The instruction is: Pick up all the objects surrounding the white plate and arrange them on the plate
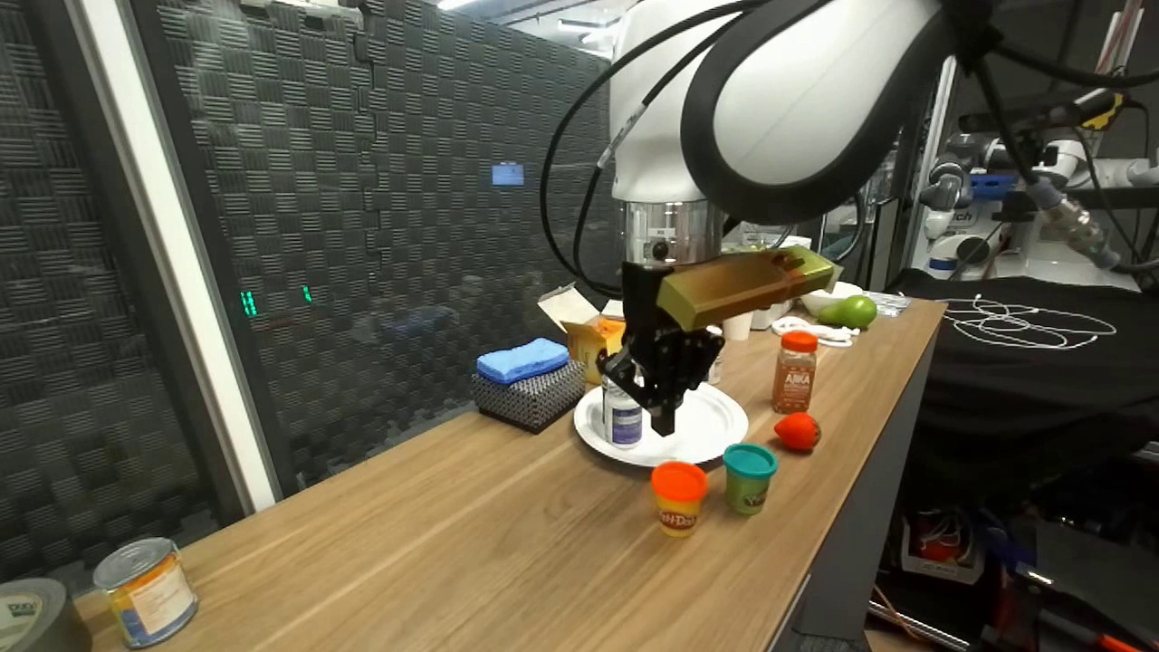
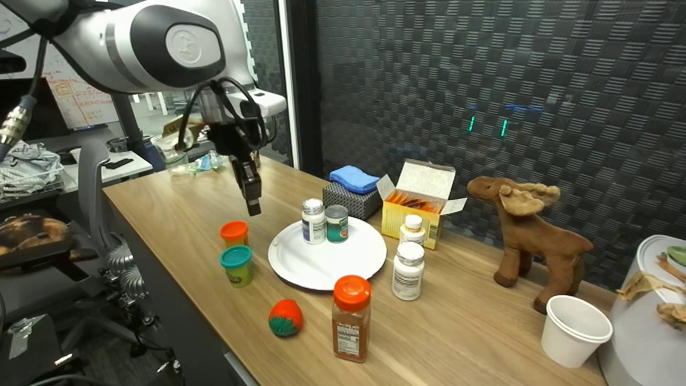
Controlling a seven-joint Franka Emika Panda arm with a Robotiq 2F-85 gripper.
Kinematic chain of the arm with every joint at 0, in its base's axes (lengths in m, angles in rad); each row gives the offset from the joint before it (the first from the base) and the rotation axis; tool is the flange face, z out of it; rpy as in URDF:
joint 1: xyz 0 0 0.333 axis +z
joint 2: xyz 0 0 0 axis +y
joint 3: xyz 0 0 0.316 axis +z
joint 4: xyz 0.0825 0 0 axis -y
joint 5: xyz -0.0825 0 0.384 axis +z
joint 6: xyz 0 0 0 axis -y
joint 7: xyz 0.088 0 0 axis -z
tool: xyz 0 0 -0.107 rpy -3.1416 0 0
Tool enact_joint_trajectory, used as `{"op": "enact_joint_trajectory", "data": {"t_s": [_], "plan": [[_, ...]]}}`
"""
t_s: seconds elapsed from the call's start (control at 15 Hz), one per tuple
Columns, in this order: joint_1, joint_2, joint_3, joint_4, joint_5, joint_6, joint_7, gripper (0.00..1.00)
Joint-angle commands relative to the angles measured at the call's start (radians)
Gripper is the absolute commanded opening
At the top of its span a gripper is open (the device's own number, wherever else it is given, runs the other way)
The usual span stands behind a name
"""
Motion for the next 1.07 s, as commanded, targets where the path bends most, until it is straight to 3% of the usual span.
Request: {"op": "enact_joint_trajectory", "data": {"t_s": [0.0, 0.13, 0.73, 1.0], "plan": [[-0.017, 0.001, 0.010, 0.056, 0.010, -0.043, -0.037, 0.29], [-0.017, 0.001, 0.023, 0.065, 0.038, -0.051, -0.103, 0.31], [0.020, 0.021, 0.086, 0.050, -0.005, -0.177, -0.305, 0.97], [0.029, 0.059, 0.085, 0.044, -0.069, -0.136, -0.326, 1.00]]}}
